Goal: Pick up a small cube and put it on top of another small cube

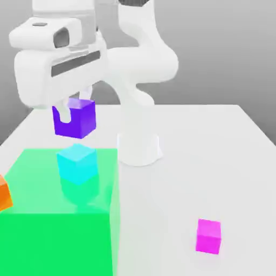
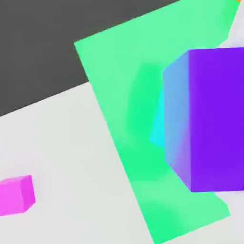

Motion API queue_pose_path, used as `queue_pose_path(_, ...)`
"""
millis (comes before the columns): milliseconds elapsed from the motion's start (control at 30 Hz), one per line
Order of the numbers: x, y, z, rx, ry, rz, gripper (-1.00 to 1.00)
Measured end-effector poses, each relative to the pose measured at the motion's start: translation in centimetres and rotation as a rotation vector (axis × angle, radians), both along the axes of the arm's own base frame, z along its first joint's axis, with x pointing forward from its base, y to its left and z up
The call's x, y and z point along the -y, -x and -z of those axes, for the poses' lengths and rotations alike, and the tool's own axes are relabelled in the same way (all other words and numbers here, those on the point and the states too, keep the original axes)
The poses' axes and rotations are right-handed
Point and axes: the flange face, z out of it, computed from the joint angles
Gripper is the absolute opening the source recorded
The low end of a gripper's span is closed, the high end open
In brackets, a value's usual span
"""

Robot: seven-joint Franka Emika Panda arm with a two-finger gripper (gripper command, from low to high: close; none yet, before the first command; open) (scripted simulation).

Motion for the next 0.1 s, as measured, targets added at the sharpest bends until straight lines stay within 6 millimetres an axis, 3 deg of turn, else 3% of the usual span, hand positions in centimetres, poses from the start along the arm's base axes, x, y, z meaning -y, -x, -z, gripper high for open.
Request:
queue_pose_path(33, 0.05, 0.06, 0.74, 0.0, 0.0, 0.001, 1.0)
queue_pose_path(100, 0.05, 0.06, 0.73, 0.0, 0.0, 0.001, 1.0)
